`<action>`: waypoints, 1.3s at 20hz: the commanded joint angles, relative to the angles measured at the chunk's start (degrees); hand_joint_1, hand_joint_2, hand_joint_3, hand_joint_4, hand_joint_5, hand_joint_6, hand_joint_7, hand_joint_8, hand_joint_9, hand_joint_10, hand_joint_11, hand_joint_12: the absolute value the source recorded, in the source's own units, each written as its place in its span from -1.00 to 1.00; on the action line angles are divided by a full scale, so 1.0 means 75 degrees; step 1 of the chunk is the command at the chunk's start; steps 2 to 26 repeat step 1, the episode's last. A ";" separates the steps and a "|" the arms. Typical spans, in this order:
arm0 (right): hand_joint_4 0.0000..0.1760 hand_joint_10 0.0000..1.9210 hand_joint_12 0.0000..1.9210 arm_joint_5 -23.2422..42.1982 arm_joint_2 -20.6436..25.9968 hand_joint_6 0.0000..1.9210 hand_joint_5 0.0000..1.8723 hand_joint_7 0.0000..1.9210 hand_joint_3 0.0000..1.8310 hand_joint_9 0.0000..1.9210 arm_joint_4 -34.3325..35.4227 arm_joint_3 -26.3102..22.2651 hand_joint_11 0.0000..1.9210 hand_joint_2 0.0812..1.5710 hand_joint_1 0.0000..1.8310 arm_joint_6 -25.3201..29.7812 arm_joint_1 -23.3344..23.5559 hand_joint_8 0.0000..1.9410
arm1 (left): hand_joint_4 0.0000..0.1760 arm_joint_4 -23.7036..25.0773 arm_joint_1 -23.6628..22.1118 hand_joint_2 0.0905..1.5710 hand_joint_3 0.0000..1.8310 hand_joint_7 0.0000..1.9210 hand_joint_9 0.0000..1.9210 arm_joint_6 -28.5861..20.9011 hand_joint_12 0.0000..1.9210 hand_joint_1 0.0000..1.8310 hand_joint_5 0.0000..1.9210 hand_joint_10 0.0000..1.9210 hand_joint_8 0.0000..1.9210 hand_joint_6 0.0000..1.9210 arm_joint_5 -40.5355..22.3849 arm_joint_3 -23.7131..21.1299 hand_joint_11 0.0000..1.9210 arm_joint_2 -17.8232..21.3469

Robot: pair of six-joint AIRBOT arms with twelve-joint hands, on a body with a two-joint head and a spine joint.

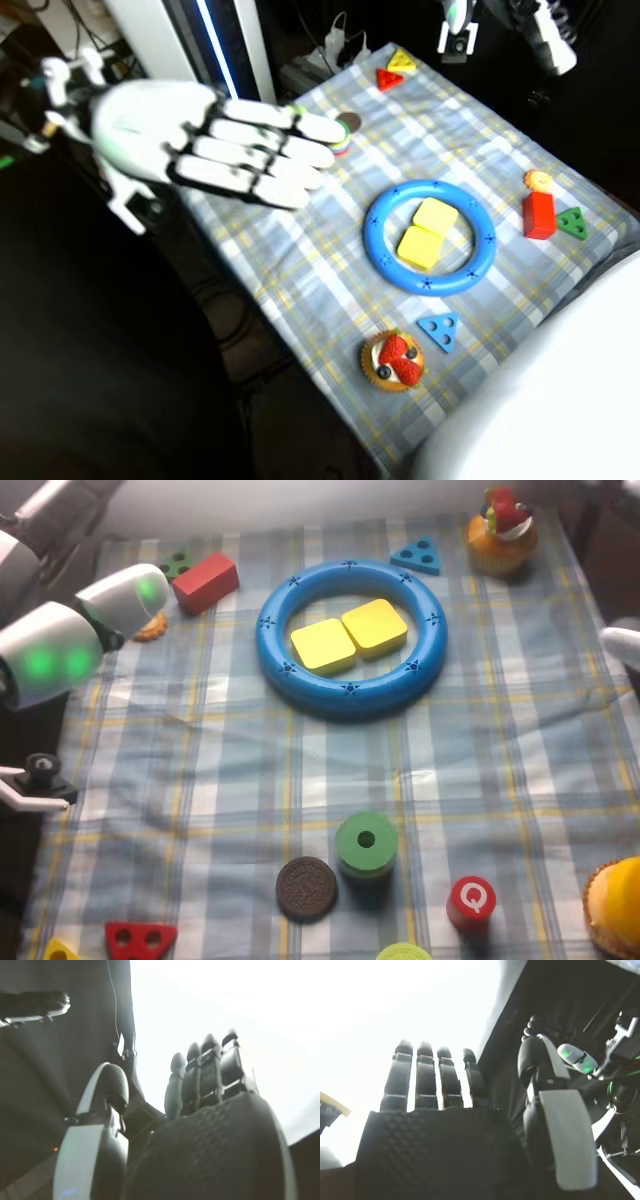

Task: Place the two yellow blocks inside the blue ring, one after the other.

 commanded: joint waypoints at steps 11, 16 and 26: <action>-0.60 -1.00 -0.99 0.1714 0.0095 -1.00 -1.00 -1.00 -1.00 -1.00 0.0182 -0.0053 -0.99 0.59 -0.50 0.0044 -0.0097 -1.00 | -0.06 0.0191 -0.0048 0.73 -0.99 -1.00 -1.00 -0.0126 -1.00 -0.45 -0.97 -1.00 -1.00 -1.00 -0.1106 -0.0021 -1.00 0.0091; -0.60 -1.00 -0.99 0.1714 0.0095 -1.00 -1.00 -1.00 -1.00 -1.00 0.0182 -0.0053 -0.99 0.59 -0.50 0.0044 -0.0097 -1.00 | -0.06 0.0191 -0.0048 0.73 -0.99 -1.00 -1.00 -0.0126 -1.00 -0.45 -0.97 -1.00 -1.00 -1.00 -0.1106 -0.0021 -1.00 0.0091; -0.60 -1.00 -0.99 0.1714 0.0095 -1.00 -1.00 -1.00 -1.00 -1.00 0.0182 -0.0053 -0.99 0.59 -0.50 0.0044 -0.0097 -1.00 | -0.06 0.0191 -0.0048 0.73 -0.99 -1.00 -1.00 -0.0126 -1.00 -0.45 -0.97 -1.00 -1.00 -1.00 -0.1106 -0.0021 -1.00 0.0091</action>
